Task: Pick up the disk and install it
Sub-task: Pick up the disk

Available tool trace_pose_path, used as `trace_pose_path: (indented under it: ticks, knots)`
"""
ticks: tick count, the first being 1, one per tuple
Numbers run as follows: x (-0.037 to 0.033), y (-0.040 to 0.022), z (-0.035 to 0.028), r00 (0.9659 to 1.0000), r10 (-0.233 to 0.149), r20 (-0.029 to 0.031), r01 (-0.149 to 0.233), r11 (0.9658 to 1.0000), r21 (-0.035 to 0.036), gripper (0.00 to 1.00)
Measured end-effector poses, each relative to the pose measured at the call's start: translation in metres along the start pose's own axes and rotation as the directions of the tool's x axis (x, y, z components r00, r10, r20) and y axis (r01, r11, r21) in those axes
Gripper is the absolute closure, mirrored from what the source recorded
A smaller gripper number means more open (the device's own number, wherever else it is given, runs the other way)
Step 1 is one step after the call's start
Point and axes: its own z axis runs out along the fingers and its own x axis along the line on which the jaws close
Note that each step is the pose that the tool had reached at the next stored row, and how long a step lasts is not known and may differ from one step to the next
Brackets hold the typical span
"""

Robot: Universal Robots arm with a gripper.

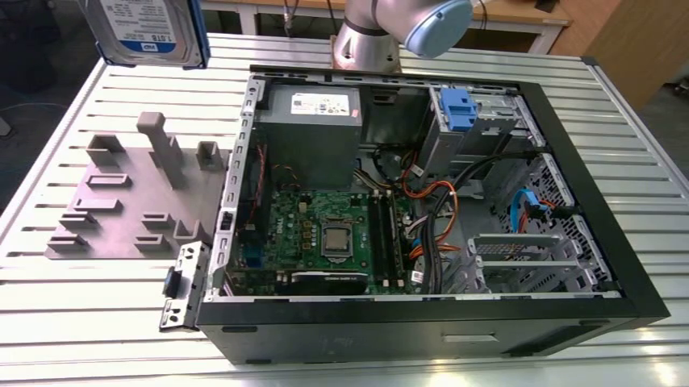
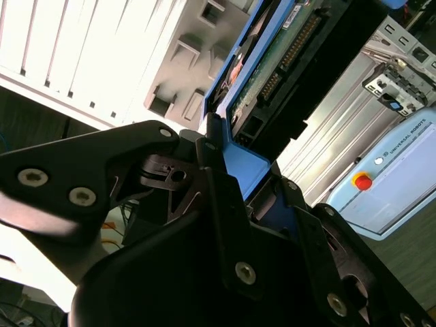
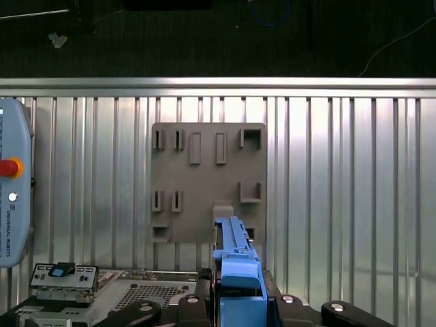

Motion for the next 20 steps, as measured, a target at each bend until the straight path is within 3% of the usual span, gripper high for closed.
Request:
trace_pose_path:
  ticks: [20]
  knots:
    - [-0.0001,-0.0107,-0.0001,1.0,0.0,0.0,0.0,1.0,0.0,0.64]
